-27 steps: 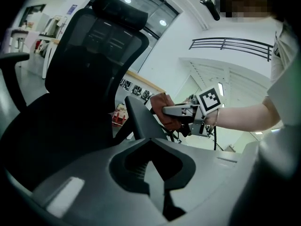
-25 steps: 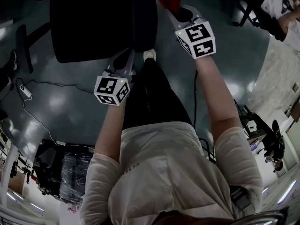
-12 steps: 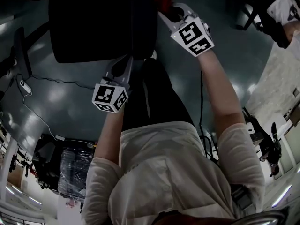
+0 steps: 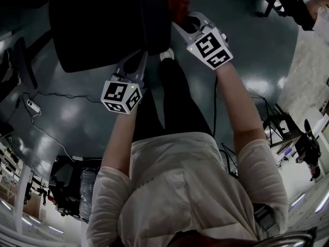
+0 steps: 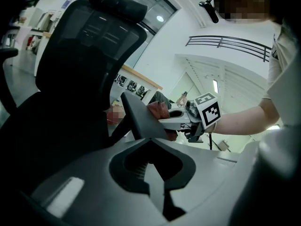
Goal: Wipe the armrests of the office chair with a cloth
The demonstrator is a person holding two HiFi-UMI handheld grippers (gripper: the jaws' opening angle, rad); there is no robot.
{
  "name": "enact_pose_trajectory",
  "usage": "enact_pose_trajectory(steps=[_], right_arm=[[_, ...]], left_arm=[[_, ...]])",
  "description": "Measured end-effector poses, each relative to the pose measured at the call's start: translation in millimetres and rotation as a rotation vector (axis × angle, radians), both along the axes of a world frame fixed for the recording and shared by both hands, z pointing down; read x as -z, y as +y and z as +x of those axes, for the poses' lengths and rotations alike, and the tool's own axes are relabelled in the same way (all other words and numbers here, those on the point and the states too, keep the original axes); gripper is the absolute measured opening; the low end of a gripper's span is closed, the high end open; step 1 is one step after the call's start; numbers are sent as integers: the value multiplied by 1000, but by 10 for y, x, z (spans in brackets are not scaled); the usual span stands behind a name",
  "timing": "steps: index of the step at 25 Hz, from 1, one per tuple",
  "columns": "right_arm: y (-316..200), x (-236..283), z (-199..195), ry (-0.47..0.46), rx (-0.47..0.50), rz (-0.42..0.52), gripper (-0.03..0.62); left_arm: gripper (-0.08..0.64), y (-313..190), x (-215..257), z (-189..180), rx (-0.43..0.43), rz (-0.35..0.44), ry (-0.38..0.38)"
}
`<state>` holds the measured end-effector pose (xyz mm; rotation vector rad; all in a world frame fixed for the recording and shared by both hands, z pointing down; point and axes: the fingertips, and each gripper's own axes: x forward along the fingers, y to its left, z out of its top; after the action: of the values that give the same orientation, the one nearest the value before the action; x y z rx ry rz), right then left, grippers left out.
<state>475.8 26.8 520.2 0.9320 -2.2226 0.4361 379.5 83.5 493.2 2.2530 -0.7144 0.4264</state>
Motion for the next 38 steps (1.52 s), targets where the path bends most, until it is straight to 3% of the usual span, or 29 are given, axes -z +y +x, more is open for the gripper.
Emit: enact_pose_trajectory(steps=[4,7,18,22,28,32,35,38], right_arm=[[269,33,-55,-6,-91,-13,48],[476,23,-132,-21,-149,-30,48],[1035,7,-399,-28,-434,-158,48],[1104,-36,-648,-73,-514,-195,48],[1012,-27,-1172,-91,-519,-203,48],[905,-46,-1538,-135,-461,-216,48],[745,45,-1779,-151,-409,-186,48],[491,301,-1769,-183,-442,-108,48]], left_arm=[[17,62,12,47,-116,13,-1],[17,125,21,14,-157,17,4],[17,293,192,-225,-177,22,50],[17,320,255,-380,-185,33,66],[17,325,255,-867,-161,30,64],[17,244,202,-1219,-124,20,56],[17,139,194,-1428,-88,13,61],[17,32,212,-1512,-82,19,64]])
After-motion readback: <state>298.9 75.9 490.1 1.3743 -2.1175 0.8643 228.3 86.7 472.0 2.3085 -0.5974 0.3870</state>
